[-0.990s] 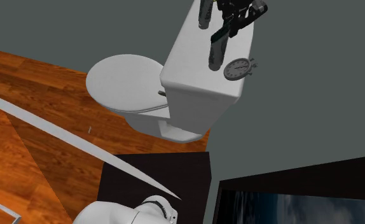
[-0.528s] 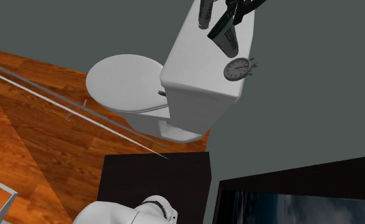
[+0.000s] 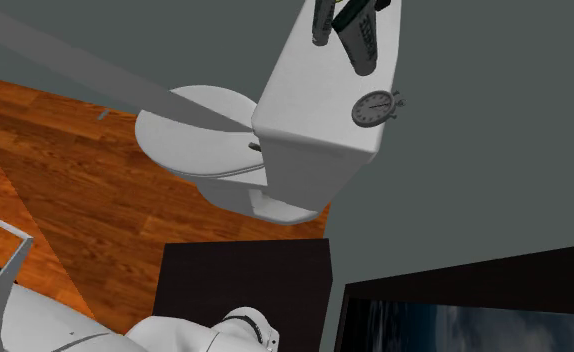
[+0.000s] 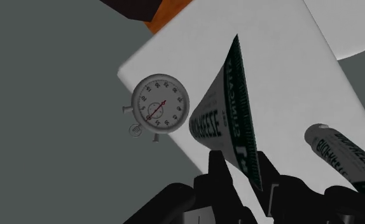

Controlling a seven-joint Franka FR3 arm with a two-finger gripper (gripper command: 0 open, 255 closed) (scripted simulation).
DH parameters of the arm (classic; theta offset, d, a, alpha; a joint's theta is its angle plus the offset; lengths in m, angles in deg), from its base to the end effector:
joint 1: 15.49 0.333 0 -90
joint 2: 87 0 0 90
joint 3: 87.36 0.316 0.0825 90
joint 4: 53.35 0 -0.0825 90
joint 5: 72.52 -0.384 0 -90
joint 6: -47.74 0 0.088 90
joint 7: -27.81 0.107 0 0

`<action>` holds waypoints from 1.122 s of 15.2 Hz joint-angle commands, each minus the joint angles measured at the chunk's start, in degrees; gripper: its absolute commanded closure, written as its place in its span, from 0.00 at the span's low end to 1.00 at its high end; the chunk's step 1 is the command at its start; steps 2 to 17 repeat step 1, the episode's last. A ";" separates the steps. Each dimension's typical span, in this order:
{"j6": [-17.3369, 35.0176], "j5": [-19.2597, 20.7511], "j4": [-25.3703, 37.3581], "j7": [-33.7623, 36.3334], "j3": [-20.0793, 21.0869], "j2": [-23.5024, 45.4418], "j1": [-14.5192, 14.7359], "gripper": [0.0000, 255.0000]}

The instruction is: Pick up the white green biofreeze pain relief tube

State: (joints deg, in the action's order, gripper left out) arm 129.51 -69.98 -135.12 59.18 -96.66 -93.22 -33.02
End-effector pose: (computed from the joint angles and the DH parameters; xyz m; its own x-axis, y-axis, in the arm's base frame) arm 0.4397 -0.2356 0.7342 0.5152 -0.8507 0.1046 -0.8530 -0.5208 -0.0340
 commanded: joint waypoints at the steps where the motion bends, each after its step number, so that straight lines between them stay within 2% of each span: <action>1: -0.54 -0.05 0.85 -0.09 -0.05 0.32 -0.03 1.00; 17: -0.54 -0.05 0.85 -0.09 -0.05 0.32 -0.03 1.00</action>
